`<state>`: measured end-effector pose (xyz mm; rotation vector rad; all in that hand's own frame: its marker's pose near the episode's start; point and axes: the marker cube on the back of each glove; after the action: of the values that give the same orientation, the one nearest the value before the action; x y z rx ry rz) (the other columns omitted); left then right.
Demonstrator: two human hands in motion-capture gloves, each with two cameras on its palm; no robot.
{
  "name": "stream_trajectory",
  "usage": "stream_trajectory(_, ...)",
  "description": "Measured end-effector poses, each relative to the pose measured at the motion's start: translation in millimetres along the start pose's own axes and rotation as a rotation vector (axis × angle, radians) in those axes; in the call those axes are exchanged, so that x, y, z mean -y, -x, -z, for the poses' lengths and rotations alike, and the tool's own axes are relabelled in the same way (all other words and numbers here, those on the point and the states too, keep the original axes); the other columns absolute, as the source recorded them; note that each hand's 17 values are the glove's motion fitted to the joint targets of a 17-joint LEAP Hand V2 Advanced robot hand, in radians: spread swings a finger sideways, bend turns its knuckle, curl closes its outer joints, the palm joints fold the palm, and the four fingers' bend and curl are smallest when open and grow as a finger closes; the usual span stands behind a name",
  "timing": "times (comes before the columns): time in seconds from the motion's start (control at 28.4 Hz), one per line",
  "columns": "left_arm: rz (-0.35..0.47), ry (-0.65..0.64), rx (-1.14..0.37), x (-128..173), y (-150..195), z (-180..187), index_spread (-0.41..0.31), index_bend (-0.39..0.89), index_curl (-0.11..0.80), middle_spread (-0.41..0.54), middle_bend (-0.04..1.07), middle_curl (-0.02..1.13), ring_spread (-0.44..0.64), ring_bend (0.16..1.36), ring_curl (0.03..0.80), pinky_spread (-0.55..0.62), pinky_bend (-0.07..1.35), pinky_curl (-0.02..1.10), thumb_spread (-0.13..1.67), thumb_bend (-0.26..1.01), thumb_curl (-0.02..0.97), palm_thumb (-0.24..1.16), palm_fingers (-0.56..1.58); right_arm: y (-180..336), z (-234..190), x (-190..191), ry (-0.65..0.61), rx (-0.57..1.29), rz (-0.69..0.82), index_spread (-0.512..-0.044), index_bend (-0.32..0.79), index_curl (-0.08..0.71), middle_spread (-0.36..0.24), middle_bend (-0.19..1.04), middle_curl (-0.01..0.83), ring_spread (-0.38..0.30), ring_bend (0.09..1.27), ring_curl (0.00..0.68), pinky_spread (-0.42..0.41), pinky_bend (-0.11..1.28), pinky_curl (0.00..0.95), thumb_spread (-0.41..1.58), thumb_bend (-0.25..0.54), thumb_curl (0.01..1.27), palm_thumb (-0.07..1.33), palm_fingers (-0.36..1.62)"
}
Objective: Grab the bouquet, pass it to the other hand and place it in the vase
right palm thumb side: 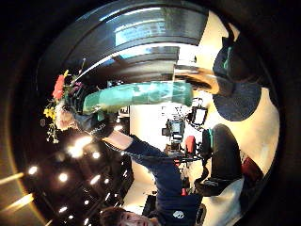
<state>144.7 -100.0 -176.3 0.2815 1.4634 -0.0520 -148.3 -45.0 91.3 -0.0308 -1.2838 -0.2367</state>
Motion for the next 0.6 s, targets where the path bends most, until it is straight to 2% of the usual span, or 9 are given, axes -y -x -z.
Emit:
stream_trajectory(0.28, -0.017, -0.139, 0.016, 26.2, -33.2, 41.6, -0.388, 0.61, 0.682, -0.36, 0.9, 0.69, -0.37, 0.92, 0.545, -0.41, 0.63, 0.55, 0.66, -0.03, 0.63, 0.81, 1.38, -1.1, 13.4, 6.9, -0.002, -0.02, -0.012, -0.291, 0.14, 0.447, -0.211, 0.17, 0.53, -0.231, 0.29, 0.479, -0.045, 0.19, 0.396, 0.8, -0.022, 0.62, 0.97, 0.87)
stream_trajectory(0.49, -0.044, -0.2, 0.024, 45.8, -43.2, 68.5, -0.383, 0.62, 0.684, -0.359, 0.91, 0.69, -0.36, 0.92, 0.542, -0.41, 0.64, 0.55, 0.66, -0.03, 0.638, 0.81, 1.37, 3.6, 19.2, 17.0, -0.008, -0.022, -0.011, -0.289, 0.14, 0.428, -0.196, 0.16, 0.5, -0.227, 0.28, 0.468, -0.005, 0.2, 0.391, 0.88, -0.021, 0.6, 0.96, 0.83)
stream_trajectory(0.6, -0.044, -0.231, 0.021, 57.3, -43.9, 82.4, -0.379, 0.62, 0.682, -0.358, 0.91, 0.69, -0.36, 0.93, 0.54, -0.4, 0.64, 0.55, 0.66, -0.03, 0.64, 0.81, 1.37, 4.3, 21.1, 24.5, -0.009, -0.022, -0.019, -0.294, 0.14, 0.42, -0.178, 0.13, 0.473, -0.201, 0.27, 0.465, 0.031, 0.22, 0.398, 0.91, -0.018, 0.6, 0.96, 0.74)
